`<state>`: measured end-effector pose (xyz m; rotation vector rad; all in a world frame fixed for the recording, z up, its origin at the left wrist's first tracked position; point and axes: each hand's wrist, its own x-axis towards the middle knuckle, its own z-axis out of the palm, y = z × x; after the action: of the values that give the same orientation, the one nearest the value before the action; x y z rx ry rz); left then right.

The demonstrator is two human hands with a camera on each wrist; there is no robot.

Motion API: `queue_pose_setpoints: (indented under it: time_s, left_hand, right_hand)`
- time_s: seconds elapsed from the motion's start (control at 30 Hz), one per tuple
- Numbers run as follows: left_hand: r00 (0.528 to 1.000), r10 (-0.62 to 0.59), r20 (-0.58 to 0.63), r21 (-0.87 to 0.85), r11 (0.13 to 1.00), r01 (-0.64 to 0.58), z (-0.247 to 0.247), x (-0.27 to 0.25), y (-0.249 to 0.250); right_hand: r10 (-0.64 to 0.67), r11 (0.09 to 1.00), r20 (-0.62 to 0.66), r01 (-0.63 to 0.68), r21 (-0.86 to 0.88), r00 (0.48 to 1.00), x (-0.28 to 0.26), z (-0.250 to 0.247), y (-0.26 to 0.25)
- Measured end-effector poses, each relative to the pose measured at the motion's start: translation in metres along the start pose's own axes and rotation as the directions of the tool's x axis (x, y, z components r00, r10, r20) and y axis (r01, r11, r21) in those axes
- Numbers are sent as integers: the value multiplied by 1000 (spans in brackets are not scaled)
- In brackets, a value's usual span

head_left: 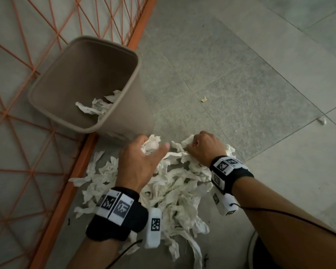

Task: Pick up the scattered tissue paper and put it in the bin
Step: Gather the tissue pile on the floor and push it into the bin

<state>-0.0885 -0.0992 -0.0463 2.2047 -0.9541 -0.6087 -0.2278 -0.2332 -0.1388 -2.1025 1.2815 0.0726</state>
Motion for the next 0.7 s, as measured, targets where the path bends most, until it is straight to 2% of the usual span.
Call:
queue_pose_setpoints:
  time_s: [0.1, 0.17, 0.27, 0.4, 0.5, 0.57, 0.63, 0.7]
  left_hand:
    - [998, 56, 37, 217, 974, -63, 5, -1, -31]
    - [994, 36, 102, 342, 937, -69, 17, 4, -50]
    - [974, -40, 225, 412, 909, -58, 38, 12, -68]
    - [953, -44, 301, 510, 852, -121, 49, 15, -76]
    - [969, 39, 243, 490, 857, -158, 37, 13, -68]
    - [990, 73, 118, 405, 907, -115, 24, 4, -65]
    - [998, 61, -16, 336, 940, -52, 13, -2, -68]
    - [997, -1, -74, 353, 935, 27, 5, 1, -78]
  right_hand:
    - [-18, 997, -35, 20, 76, 999, -6, 1, -3]
    - [-47, 988, -45, 53, 148, 998, -11, 1, -9]
    - [-110, 983, 31, 104, 148, 994, -20, 5, -18]
    - [-132, 985, 114, 117, 128, 985, -34, 12, -31]
    - [-117, 991, 202, 100, 91, 972, -41, 19, -38]
    - [-92, 996, 290, 88, 27, 952, -43, 23, -43]
    - [-67, 990, 370, 107, -89, 927, -46, 28, -49]
    - [-58, 969, 409, 149, -196, 911, -50, 35, -55]
